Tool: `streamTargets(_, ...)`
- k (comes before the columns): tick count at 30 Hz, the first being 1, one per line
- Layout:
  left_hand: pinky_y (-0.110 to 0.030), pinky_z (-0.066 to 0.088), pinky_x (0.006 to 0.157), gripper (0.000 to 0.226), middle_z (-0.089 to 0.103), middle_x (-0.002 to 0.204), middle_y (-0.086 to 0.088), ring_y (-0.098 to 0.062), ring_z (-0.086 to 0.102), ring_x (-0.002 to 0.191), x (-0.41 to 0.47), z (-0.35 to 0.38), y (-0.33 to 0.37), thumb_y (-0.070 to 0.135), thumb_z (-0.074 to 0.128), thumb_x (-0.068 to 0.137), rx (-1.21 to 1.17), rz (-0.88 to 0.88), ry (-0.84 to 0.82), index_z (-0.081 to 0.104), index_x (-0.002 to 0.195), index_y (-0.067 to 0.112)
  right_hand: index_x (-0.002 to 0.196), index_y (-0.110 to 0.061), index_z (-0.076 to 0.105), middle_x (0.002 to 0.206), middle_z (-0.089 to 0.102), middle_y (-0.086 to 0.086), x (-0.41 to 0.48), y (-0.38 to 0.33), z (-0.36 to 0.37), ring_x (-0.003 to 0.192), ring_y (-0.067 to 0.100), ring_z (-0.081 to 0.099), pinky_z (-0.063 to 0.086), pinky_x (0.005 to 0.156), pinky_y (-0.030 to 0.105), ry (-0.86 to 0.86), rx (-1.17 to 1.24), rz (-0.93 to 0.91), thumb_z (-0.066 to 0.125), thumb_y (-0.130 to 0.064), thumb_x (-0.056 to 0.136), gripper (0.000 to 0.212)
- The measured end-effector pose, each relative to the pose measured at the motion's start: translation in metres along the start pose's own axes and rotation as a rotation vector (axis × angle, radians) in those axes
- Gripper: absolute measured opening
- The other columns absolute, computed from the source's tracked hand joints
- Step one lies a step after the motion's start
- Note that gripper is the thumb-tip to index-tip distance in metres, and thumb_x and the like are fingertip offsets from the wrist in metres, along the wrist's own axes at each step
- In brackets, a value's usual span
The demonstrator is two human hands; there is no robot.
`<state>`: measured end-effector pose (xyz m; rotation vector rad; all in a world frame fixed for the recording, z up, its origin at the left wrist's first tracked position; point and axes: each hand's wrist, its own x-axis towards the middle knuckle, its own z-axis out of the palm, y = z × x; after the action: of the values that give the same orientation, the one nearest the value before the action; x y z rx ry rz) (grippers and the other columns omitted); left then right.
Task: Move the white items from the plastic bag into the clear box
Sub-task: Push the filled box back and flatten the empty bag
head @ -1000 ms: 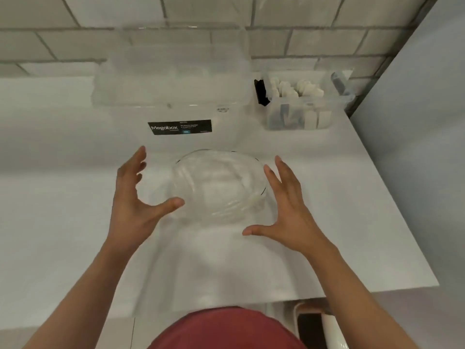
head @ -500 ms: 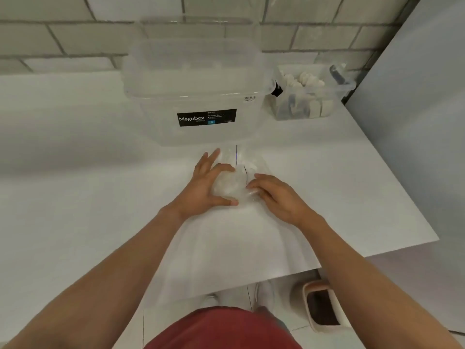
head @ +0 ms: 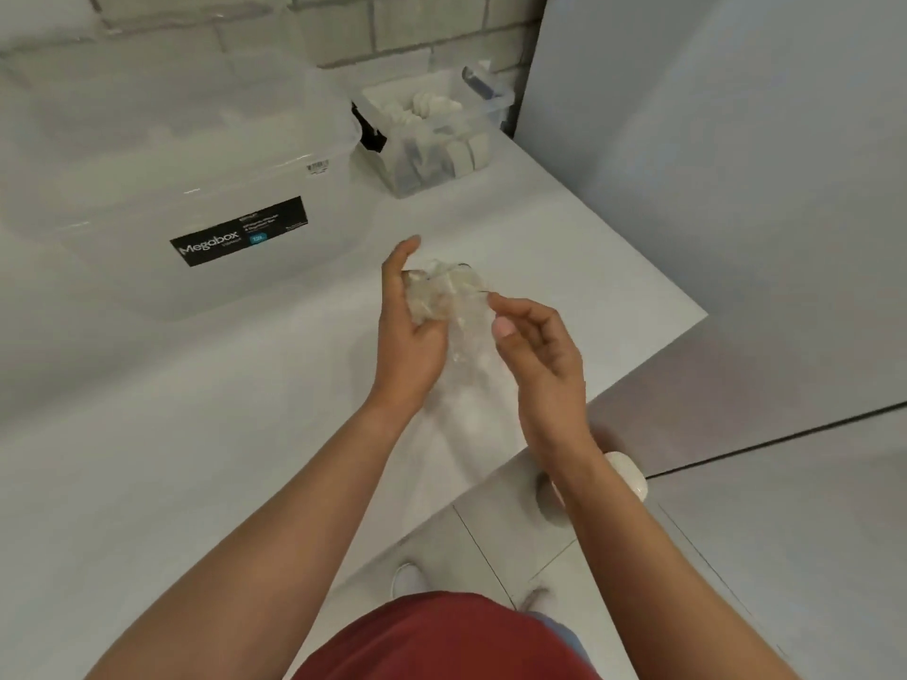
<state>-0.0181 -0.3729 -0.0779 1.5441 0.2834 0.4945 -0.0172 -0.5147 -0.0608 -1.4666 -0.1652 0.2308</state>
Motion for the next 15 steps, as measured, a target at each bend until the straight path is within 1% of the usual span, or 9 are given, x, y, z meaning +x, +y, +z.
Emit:
streamTargets(2, -0.046, 0.051, 0.098, 0.051, 0.06, 0.126, -0.008, -0.018, 0.061, 0.117, -0.007, 0.031, 0.004, 0.008, 0.056, 0.079, -0.02, -0.023, -0.1, 0.051, 0.126, 0.027, 0.145, -0.025, 0.05, 0.155, 0.044, -0.013, -0.024, 0.007, -0.031, 0.145, 0.007, 0.037, 0.04, 0.114, 0.04, -0.118, -0.198, -0.092, 0.067, -0.02, 0.097, 0.051)
streamTargets(4, -0.049, 0.049, 0.099, 0.043, 0.055, 0.13, -0.006, -0.017, 0.058, 0.12, -0.03, 0.069, 0.005, 0.015, 0.058, 0.081, -0.043, -0.044, -0.227, 0.049, 0.124, 0.018, 0.155, -0.022, 0.036, 0.165, 0.024, -0.011, -0.036, 0.018, -0.062, 0.153, 0.008, 0.02, 0.036, 0.117, 0.044, -0.119, -0.309, -0.146, 0.063, -0.019, 0.099, 0.063)
streamTargets(5, -0.047, 0.048, 0.102, 0.046, 0.05, 0.133, -0.007, -0.017, 0.055, 0.123, -0.045, 0.088, 0.003, 0.019, 0.059, 0.084, -0.06, -0.062, -0.294, 0.046, 0.128, 0.015, 0.157, -0.018, 0.032, 0.166, 0.022, -0.006, -0.04, 0.022, -0.079, 0.154, 0.013, 0.017, 0.035, 0.118, 0.047, -0.092, -0.372, -0.18, 0.06, -0.017, 0.101, 0.063)
streamTargets(6, -0.044, 0.046, 0.105, 0.053, 0.045, 0.138, -0.008, -0.016, 0.051, 0.128, -0.059, 0.108, 0.0, 0.027, 0.06, 0.087, -0.069, -0.092, -0.361, 0.04, 0.134, 0.014, 0.157, -0.014, 0.031, 0.166, 0.025, -0.001, -0.043, 0.027, -0.096, 0.154, 0.019, 0.02, 0.035, 0.118, 0.05, -0.061, -0.437, -0.208, 0.056, -0.014, 0.102, 0.06)
streamTargets(8, -0.035, 0.043, 0.108, 0.071, 0.041, 0.142, -0.004, -0.012, 0.047, 0.132, -0.082, 0.144, -0.009, 0.049, 0.059, 0.089, -0.051, -0.164, -0.482, 0.029, 0.142, 0.013, 0.154, -0.012, 0.036, 0.16, 0.036, 0.003, -0.053, 0.038, -0.131, 0.149, 0.026, 0.034, 0.041, 0.111, 0.054, 0.016, -0.533, -0.223, 0.053, -0.005, 0.099, 0.058)
streamTargets(10, -0.03, 0.048, 0.098, 0.073, 0.052, 0.13, 0.004, -0.006, 0.055, 0.121, -0.102, 0.175, -0.018, 0.062, 0.055, 0.088, -0.048, -0.267, -0.615, 0.031, 0.137, 0.013, 0.149, -0.014, 0.046, 0.153, 0.047, 0.0, -0.067, 0.054, -0.165, 0.14, 0.021, 0.046, 0.049, 0.104, 0.048, 0.138, -0.59, -0.201, 0.058, -0.002, 0.096, 0.055)
streamTargets(11, -0.025, 0.051, 0.091, 0.07, 0.057, 0.124, 0.008, -0.003, 0.06, 0.114, -0.11, 0.189, -0.022, 0.062, 0.053, 0.09, -0.031, -0.313, -0.687, 0.032, 0.136, 0.015, 0.144, -0.014, 0.051, 0.147, 0.053, -0.001, -0.073, 0.064, -0.183, 0.133, 0.018, 0.053, 0.052, 0.098, 0.043, 0.22, -0.618, -0.193, 0.061, -0.004, 0.096, 0.051)
streamTargets(13, -0.011, 0.05, 0.076, 0.064, 0.06, 0.121, 0.007, 0.004, 0.063, 0.103, -0.127, 0.216, -0.035, 0.06, 0.051, 0.093, 0.04, -0.382, -0.808, 0.031, 0.138, 0.019, 0.132, -0.013, 0.061, 0.127, 0.066, -0.007, -0.082, 0.089, -0.217, 0.11, 0.013, 0.065, 0.056, 0.082, 0.035, 0.395, -0.671, -0.154, 0.066, -0.008, 0.093, 0.04)
streamTargets(15, -0.005, 0.048, 0.067, 0.055, 0.06, 0.123, 0.003, 0.013, 0.062, 0.094, -0.137, 0.241, -0.061, 0.055, 0.05, 0.096, 0.12, -0.444, -0.885, 0.034, 0.137, 0.023, 0.115, -0.014, 0.066, 0.105, 0.069, -0.009, -0.086, 0.121, -0.248, 0.09, 0.012, 0.066, 0.054, 0.07, 0.034, 0.506, -0.66, -0.089, 0.066, -0.012, 0.091, 0.025)
